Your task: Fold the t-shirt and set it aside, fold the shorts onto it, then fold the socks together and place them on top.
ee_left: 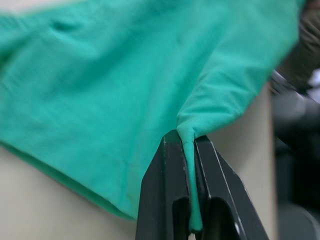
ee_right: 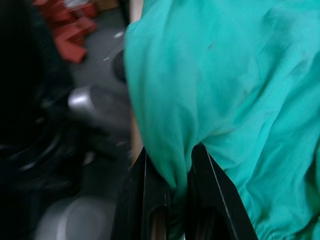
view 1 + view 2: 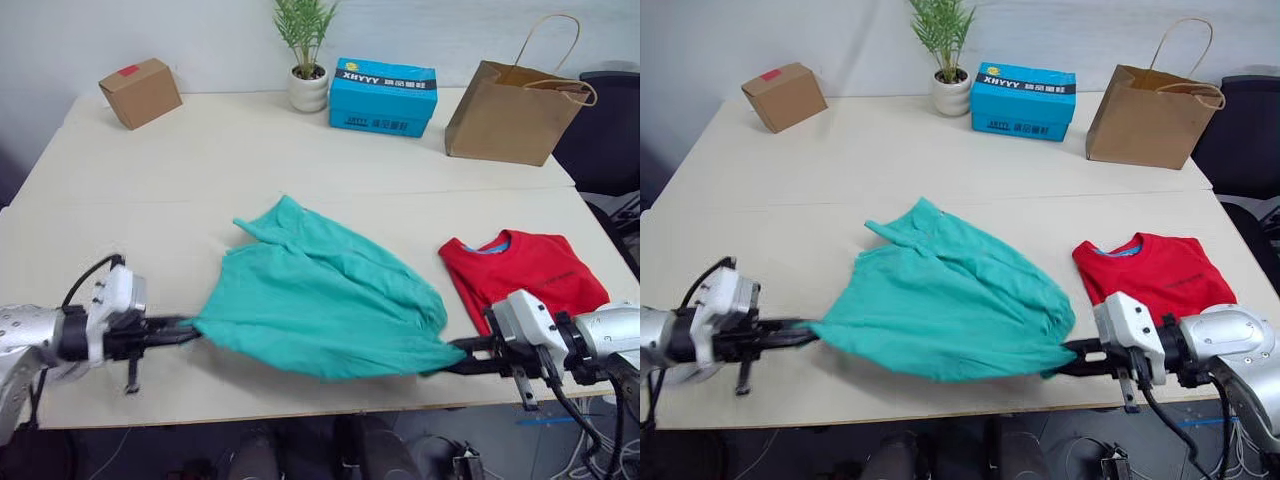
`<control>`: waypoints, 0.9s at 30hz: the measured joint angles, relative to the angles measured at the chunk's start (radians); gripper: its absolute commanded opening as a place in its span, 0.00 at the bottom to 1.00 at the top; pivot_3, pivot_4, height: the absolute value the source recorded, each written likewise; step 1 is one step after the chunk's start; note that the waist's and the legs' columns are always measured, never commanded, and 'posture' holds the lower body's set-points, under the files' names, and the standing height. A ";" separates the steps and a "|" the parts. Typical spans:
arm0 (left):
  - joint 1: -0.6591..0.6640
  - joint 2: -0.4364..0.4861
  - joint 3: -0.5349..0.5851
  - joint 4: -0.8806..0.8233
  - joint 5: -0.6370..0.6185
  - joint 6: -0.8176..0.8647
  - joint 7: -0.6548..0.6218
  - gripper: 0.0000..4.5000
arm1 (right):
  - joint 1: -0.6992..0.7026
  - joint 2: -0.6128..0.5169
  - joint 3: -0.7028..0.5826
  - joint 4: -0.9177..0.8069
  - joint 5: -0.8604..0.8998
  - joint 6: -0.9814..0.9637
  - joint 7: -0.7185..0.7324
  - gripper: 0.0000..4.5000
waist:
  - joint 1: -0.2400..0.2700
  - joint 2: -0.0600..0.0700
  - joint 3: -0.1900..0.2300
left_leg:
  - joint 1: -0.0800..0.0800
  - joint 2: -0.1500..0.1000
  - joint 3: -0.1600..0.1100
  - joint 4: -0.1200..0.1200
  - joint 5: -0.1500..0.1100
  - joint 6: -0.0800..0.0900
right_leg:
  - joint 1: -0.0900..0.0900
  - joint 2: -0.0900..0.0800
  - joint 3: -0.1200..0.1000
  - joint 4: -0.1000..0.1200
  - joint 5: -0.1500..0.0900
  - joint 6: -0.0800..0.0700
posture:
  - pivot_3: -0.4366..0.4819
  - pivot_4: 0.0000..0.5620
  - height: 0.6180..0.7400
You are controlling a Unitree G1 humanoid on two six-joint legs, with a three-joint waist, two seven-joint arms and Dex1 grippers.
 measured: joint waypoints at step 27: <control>-1.538 -0.119 -0.220 1.008 0.593 -0.978 0.970 0.01 | -1.432 0.528 0.161 1.330 -0.669 -1.135 -0.812 0.00 | -0.048 -0.005 0.011 | -0.034 -0.001 0.004 0.000 0.017 0.007 | -0.052 -0.002 -0.019 0.025 0.022 -0.005 | 0.48 0.27 1.00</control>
